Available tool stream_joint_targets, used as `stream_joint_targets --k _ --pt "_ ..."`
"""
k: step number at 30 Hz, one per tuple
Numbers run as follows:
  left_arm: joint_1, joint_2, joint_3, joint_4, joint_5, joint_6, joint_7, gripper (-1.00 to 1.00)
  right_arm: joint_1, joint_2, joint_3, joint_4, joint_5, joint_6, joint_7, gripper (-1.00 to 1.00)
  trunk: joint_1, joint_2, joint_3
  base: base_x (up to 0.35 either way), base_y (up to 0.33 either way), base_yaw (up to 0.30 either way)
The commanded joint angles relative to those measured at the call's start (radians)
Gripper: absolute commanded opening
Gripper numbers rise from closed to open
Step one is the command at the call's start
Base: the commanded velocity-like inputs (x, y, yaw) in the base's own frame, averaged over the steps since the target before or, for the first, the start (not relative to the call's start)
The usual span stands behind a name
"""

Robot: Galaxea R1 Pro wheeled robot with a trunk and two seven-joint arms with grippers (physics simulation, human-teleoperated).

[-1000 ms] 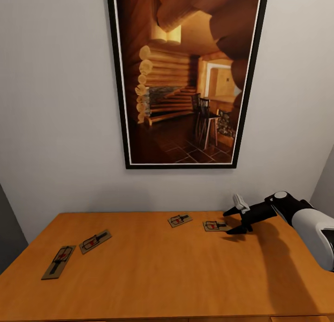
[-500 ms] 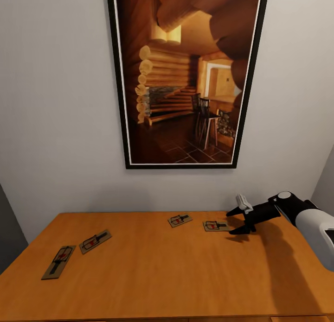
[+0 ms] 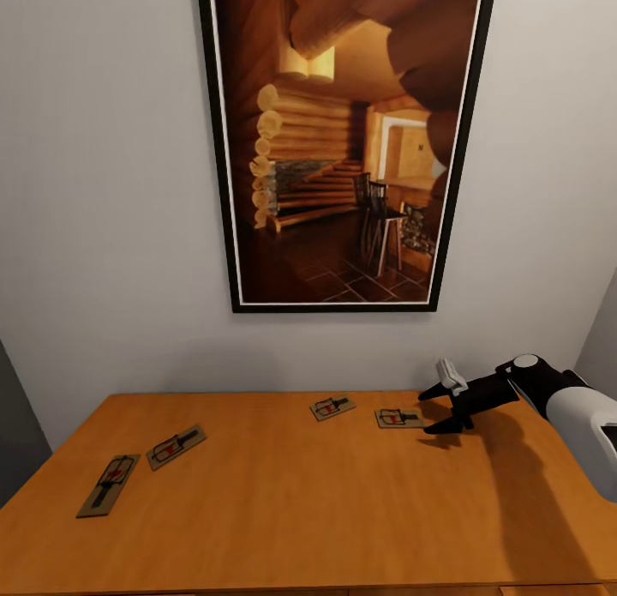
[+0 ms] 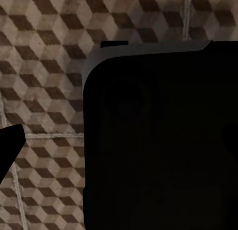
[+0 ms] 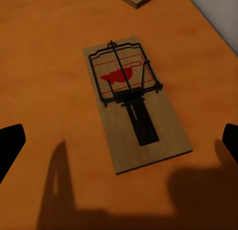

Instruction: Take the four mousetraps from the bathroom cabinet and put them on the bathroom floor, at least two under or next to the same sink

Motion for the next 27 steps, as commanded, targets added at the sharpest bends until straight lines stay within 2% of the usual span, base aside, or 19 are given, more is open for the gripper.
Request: stream_joint_targets --k 1,21,24,27 --pt "0.0 0.0 0.0 -0.002 -0.001 -0.001 0.0 1.0 -0.001 0.0 0.001 -0.001 0.0 -0.006 0.001 1.0 0.0 -0.001 -0.001 0.0 0.0 0.0" --pt "0.0 0.0 0.0 -0.002 -0.001 -0.001 -0.001 1.0 -0.001 0.006 0.002 -0.001 0.0 -0.005 -0.003 1.0 0.0 -0.001 -0.001 0.0 0.0 0.0" --pt "0.0 0.0 0.0 -0.002 -0.001 -0.001 0.0 1.0 -0.001 0.009 0.002 -0.001 0.0 -0.005 -0.015 1.0 0.0 -0.001 -0.001 0.0 0.0 0.0" --pt "0.0 0.0 0.0 -0.002 -0.001 -0.001 0.0 1.0 -0.001 0.022 0.003 -0.001 0.001 -0.003 -0.061 1.0 0.0 -0.001 -0.001 0.0 0.0 0.0"
